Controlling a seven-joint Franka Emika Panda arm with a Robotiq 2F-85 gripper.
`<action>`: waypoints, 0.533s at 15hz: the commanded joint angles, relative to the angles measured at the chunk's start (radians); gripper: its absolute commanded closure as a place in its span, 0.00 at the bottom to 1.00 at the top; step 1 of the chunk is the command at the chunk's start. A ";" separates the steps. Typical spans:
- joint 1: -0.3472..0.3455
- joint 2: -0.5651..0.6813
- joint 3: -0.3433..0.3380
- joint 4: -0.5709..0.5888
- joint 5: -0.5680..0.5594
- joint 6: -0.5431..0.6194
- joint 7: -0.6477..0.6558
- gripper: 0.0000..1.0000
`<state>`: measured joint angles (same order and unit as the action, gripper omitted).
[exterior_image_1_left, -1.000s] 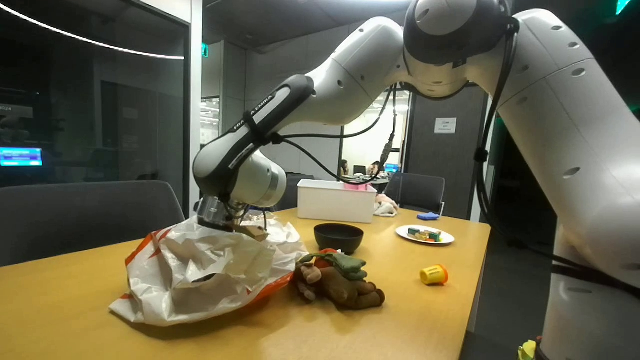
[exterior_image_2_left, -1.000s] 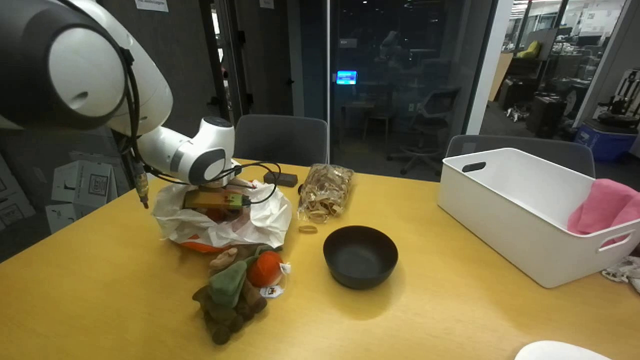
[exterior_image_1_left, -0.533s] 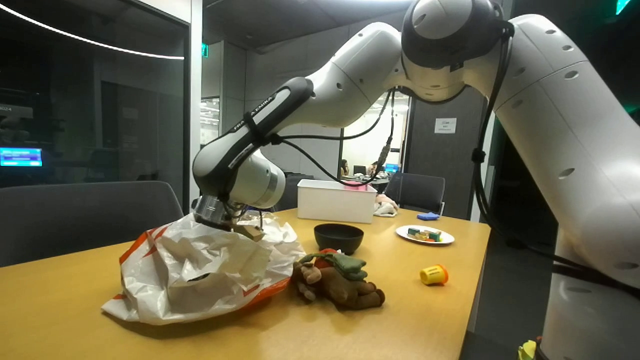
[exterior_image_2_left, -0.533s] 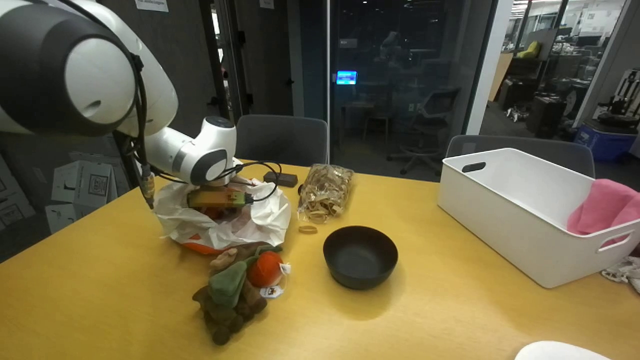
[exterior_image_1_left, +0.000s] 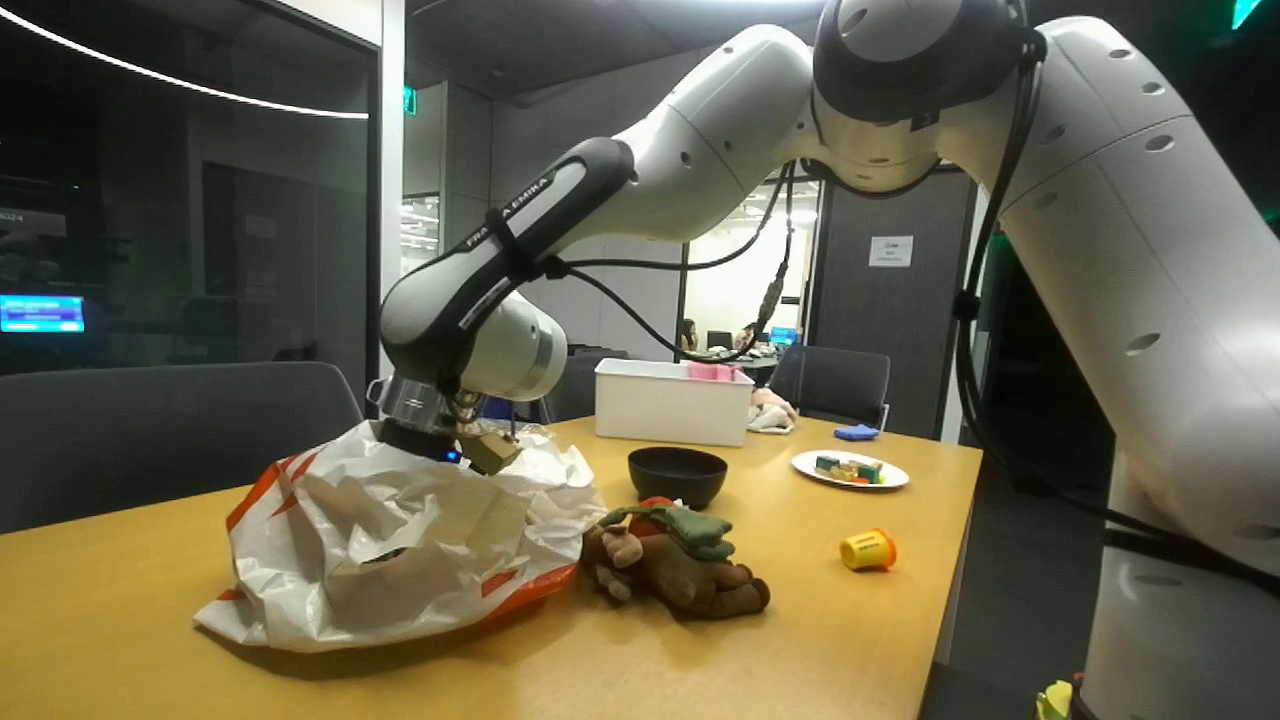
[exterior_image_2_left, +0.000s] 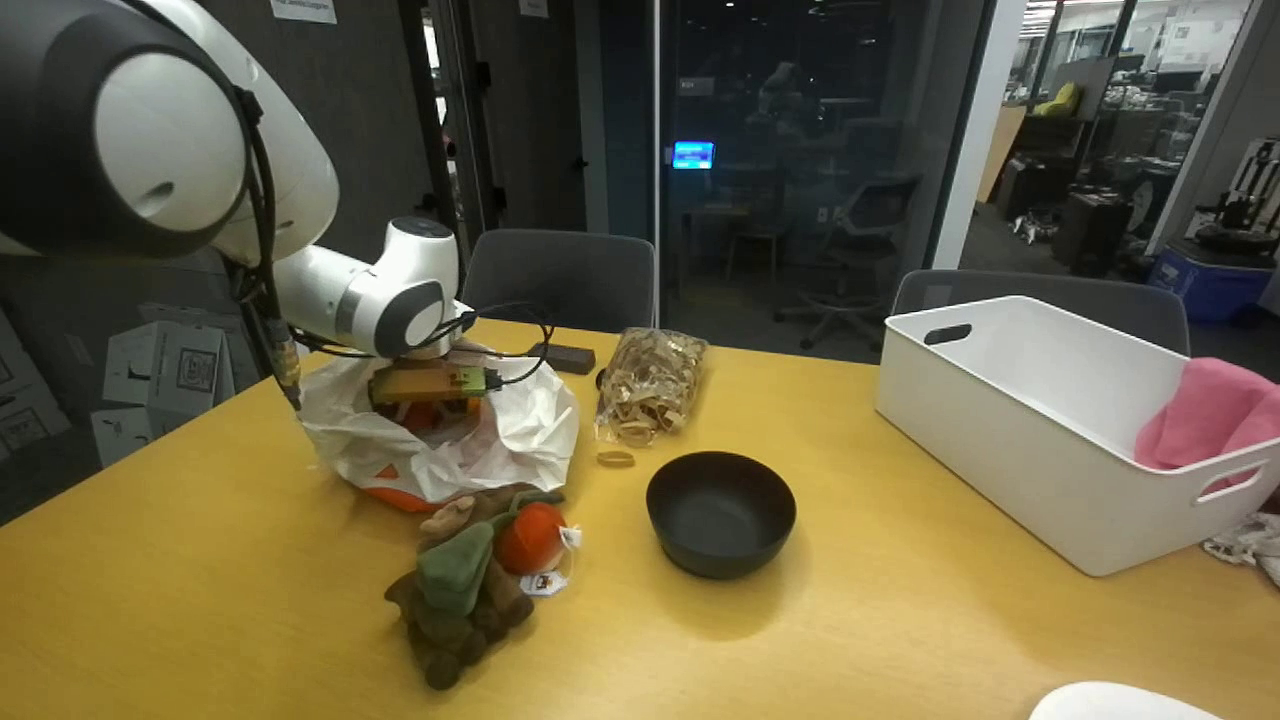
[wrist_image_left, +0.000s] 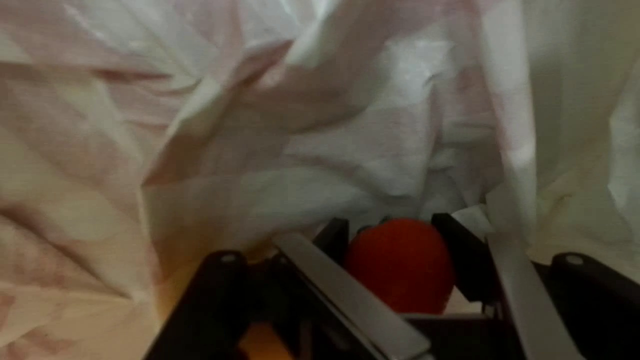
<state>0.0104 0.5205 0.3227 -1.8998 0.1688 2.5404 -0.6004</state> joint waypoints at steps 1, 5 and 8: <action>0.055 -0.078 -0.047 -0.012 -0.094 -0.046 0.081 0.75; 0.097 -0.149 -0.084 0.002 -0.189 -0.139 0.188 0.75; 0.124 -0.210 -0.120 0.004 -0.240 -0.272 0.299 0.75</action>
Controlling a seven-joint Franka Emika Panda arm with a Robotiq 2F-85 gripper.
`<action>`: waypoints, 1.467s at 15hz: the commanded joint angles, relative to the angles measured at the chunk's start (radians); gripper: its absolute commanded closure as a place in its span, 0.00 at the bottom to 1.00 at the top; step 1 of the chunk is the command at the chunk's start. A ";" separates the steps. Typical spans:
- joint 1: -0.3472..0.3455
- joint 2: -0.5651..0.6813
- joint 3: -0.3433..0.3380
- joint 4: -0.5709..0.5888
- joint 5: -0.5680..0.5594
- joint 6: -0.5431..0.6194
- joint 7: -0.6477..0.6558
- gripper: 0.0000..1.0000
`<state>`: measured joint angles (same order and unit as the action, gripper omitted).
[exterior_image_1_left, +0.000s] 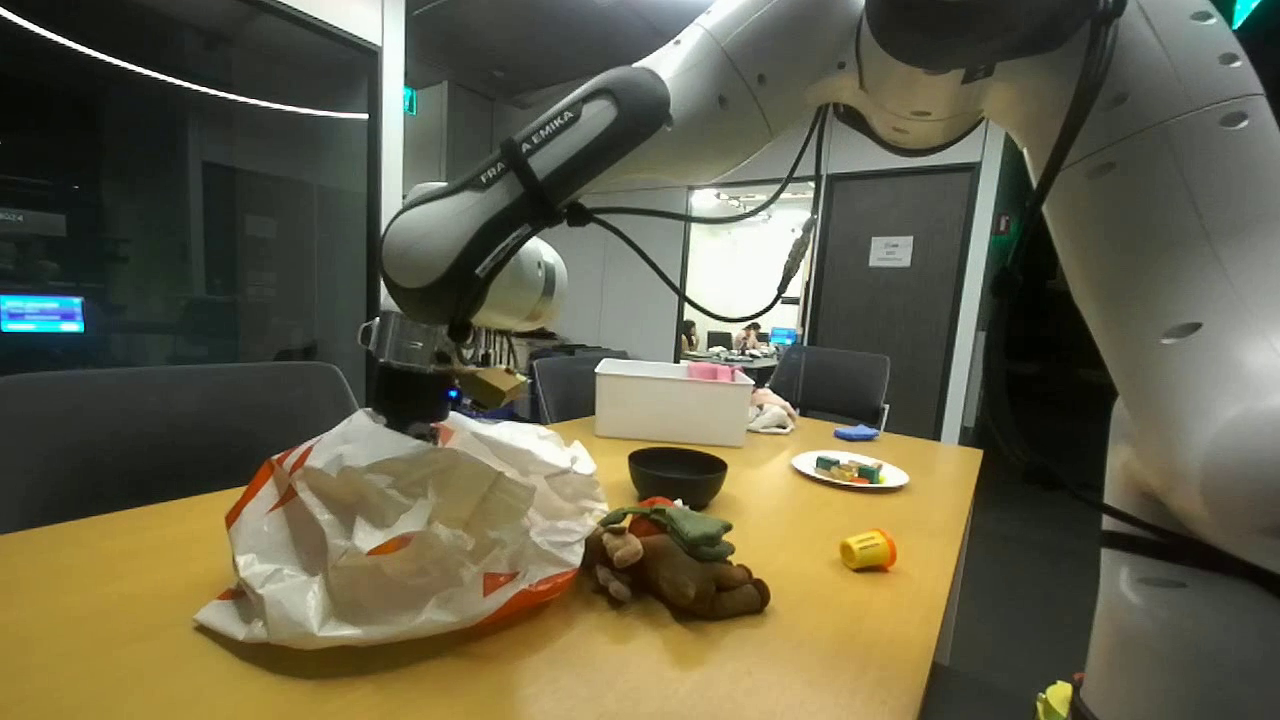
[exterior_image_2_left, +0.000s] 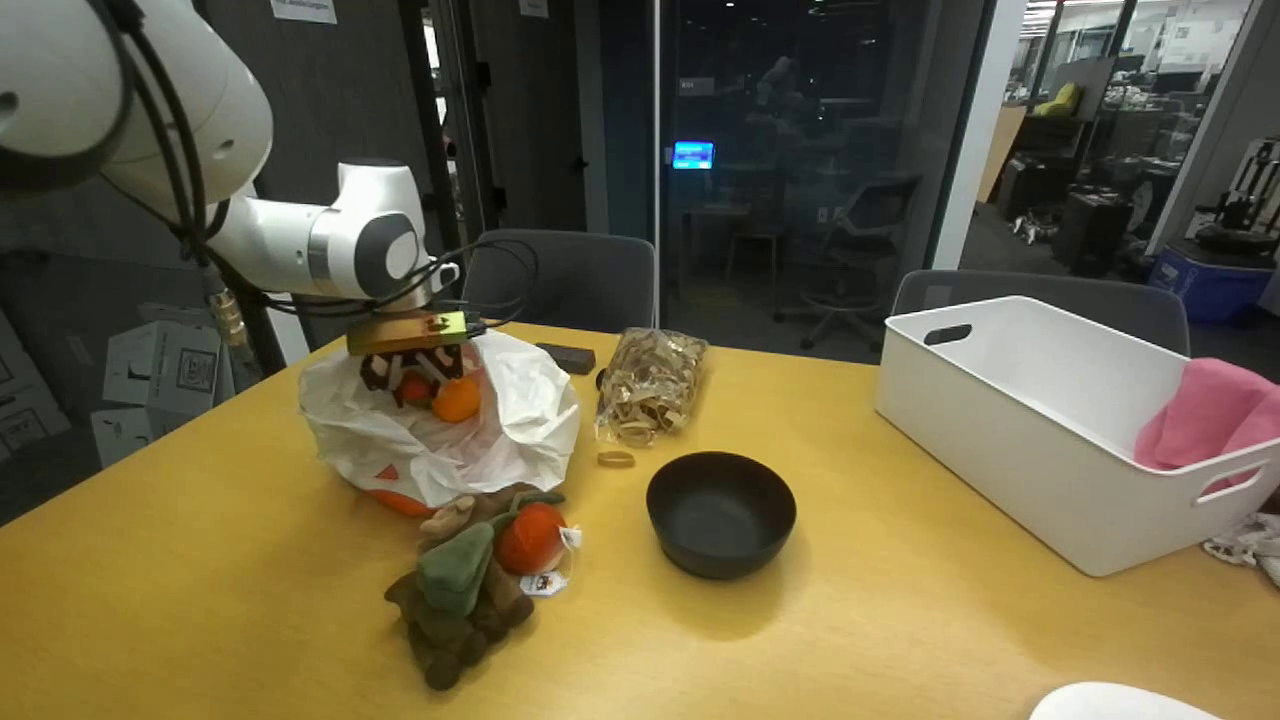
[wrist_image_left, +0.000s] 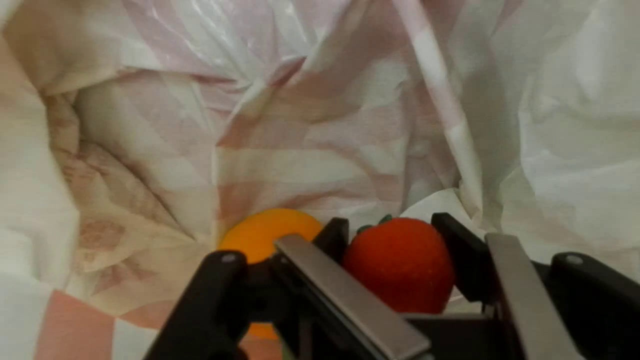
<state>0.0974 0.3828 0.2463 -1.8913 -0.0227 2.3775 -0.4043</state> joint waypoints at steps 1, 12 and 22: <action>0.043 -0.088 -0.050 -0.002 -0.056 -0.150 0.136 0.75; 0.035 -0.303 -0.131 -0.075 -0.222 -0.368 0.408 0.75; -0.117 -0.506 -0.262 -0.261 -0.293 -0.330 0.657 0.75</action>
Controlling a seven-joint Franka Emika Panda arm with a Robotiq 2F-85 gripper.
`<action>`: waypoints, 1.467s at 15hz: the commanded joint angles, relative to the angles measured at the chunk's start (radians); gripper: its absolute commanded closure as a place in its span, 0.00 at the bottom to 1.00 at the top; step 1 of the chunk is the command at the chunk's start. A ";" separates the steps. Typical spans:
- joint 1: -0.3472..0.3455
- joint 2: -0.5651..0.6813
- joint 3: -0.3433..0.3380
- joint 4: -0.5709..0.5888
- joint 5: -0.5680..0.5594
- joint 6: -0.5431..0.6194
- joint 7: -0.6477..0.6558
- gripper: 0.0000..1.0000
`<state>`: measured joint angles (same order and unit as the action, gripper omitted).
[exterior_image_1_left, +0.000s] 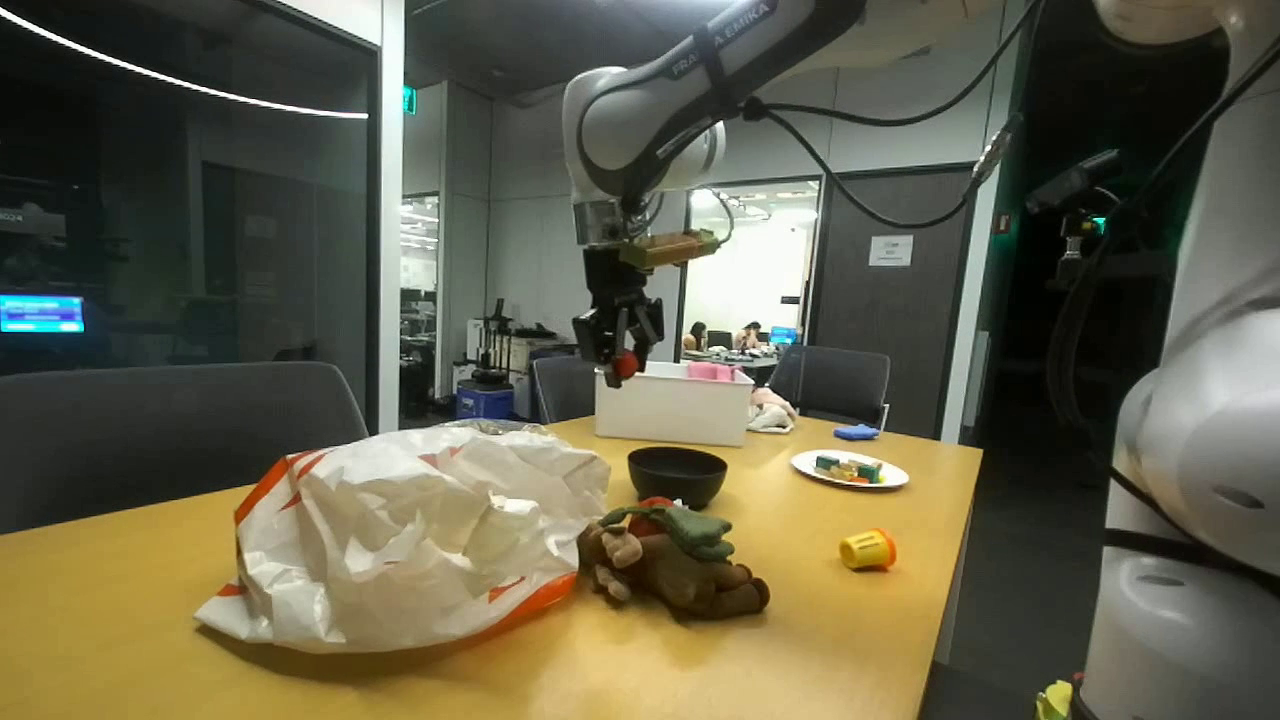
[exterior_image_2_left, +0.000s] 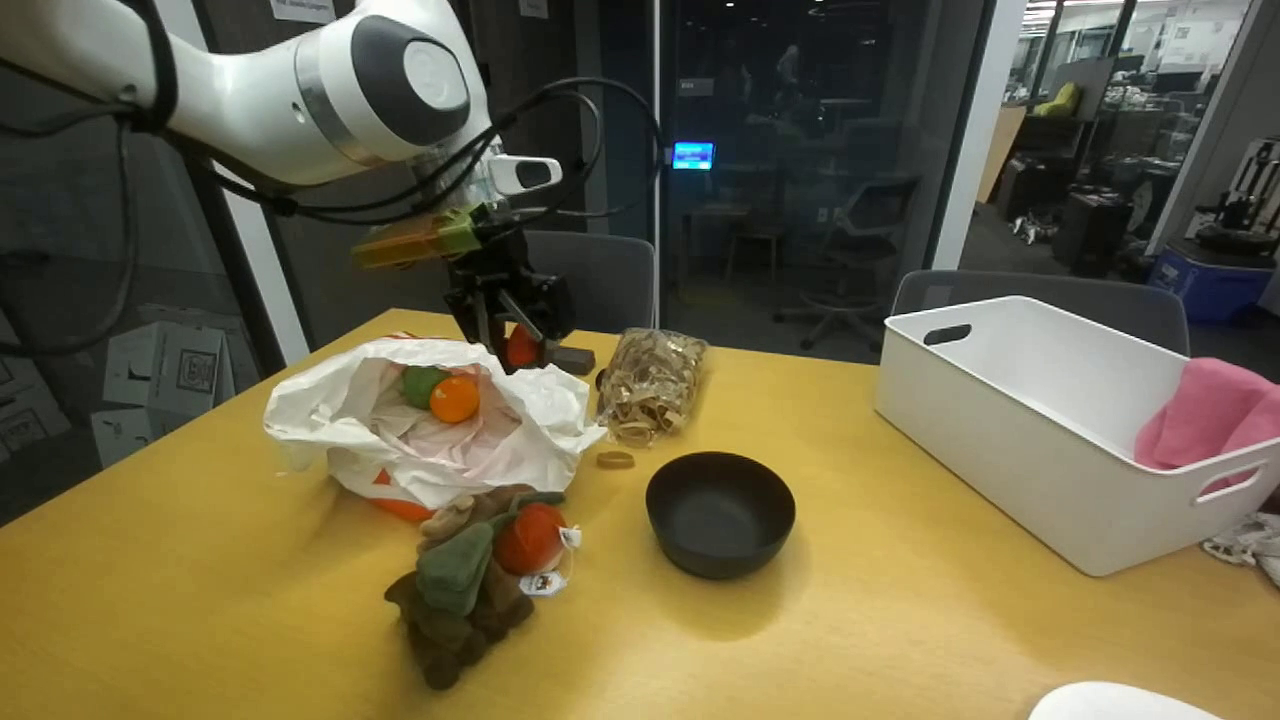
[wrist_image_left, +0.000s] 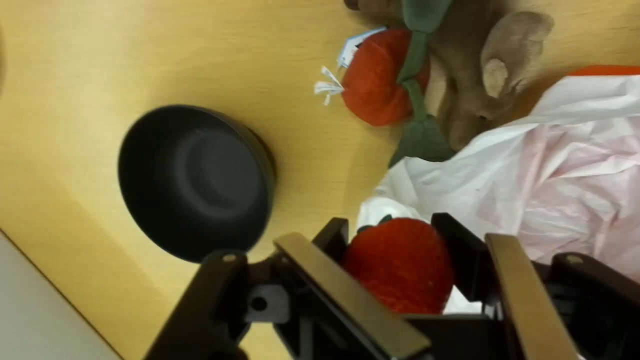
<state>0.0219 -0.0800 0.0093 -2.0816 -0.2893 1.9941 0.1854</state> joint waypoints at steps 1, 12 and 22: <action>-0.059 -0.040 -0.036 -0.085 -0.032 0.067 0.086 0.75; -0.168 0.102 -0.128 -0.159 -0.325 0.406 0.284 0.75; -0.160 0.175 -0.178 -0.169 -0.175 0.690 0.281 0.00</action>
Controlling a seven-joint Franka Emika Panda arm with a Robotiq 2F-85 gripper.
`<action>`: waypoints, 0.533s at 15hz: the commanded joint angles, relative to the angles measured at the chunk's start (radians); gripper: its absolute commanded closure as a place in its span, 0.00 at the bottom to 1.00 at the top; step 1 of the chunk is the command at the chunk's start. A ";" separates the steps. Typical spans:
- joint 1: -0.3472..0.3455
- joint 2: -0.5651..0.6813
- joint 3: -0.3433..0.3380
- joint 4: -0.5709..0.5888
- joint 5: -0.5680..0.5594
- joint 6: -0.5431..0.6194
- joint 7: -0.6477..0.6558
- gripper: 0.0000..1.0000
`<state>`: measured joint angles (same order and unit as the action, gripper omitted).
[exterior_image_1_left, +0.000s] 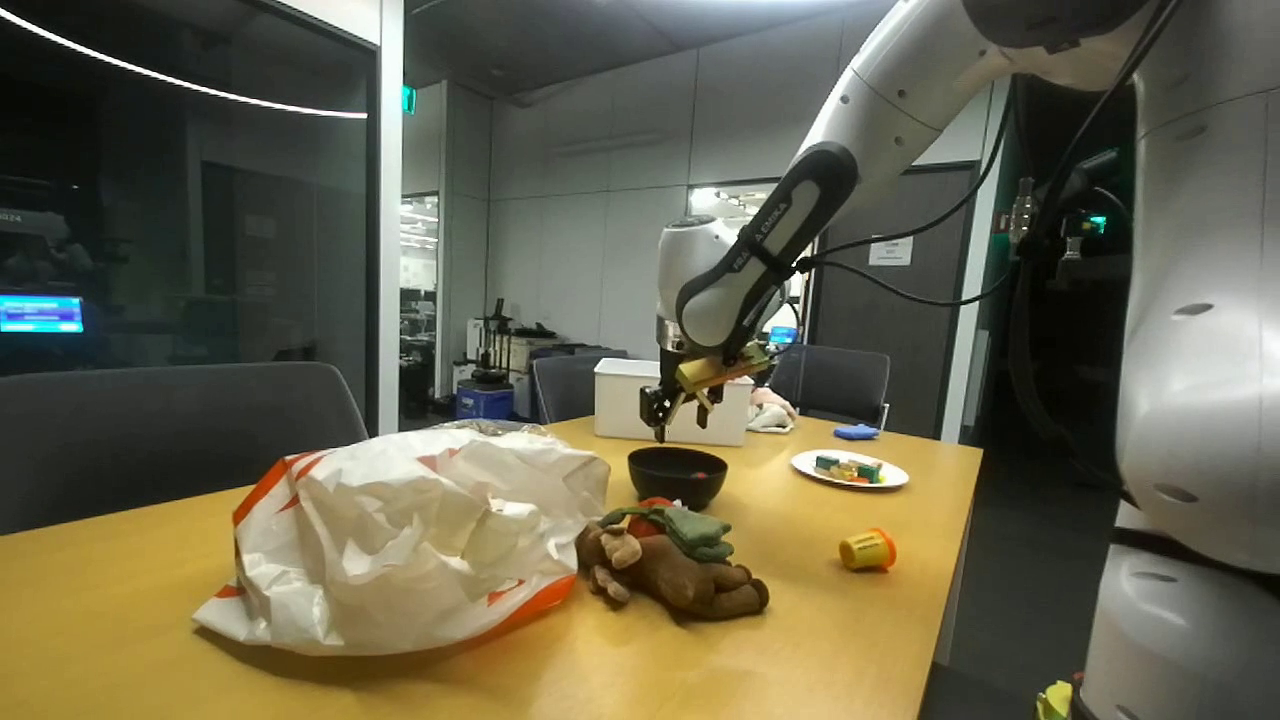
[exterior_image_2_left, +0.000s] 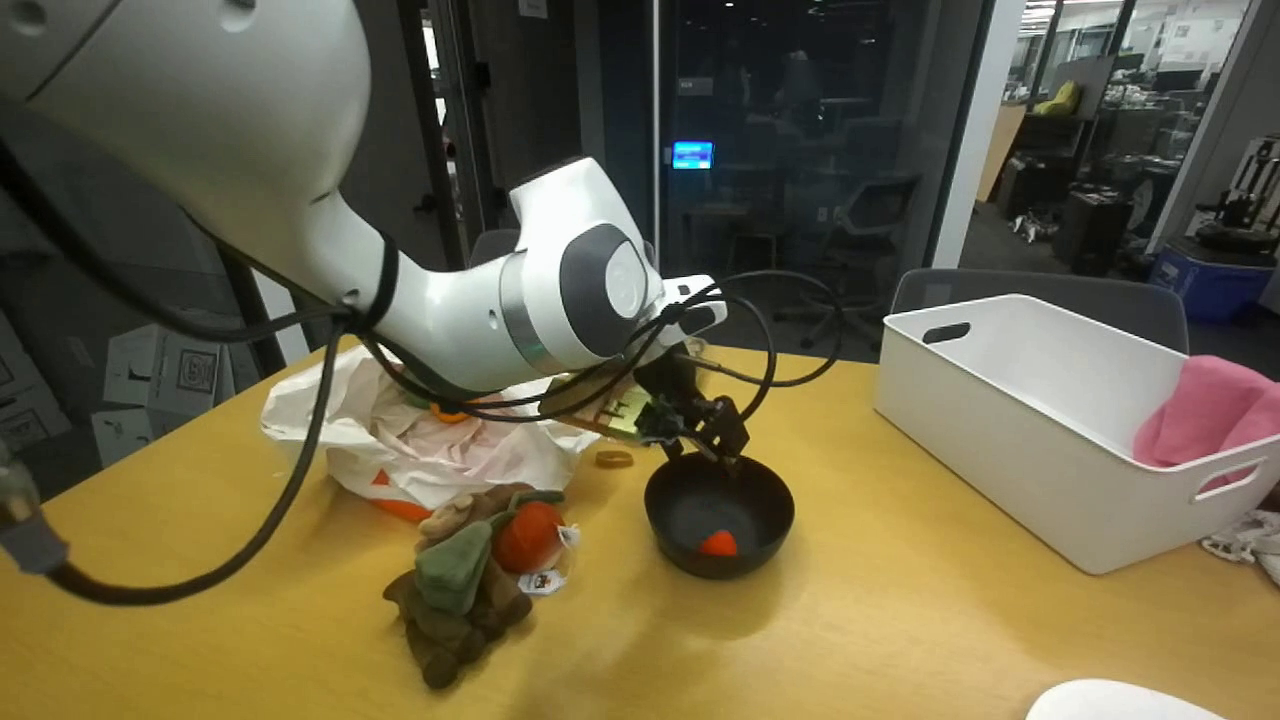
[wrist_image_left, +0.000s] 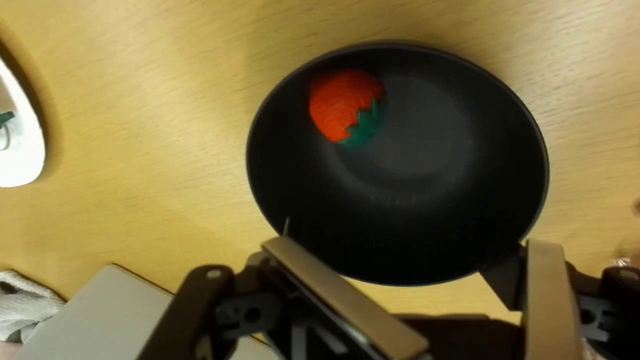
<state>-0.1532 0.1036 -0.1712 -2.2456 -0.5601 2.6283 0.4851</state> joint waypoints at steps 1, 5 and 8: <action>0.025 -0.024 0.018 -0.015 0.165 0.057 -0.051 0.00; 0.083 -0.086 0.104 -0.028 0.396 -0.016 -0.224 0.00; 0.136 -0.128 0.172 -0.020 0.538 -0.085 -0.367 0.00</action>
<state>-0.0588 0.0520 -0.0470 -2.2487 -0.1419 2.6118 0.2502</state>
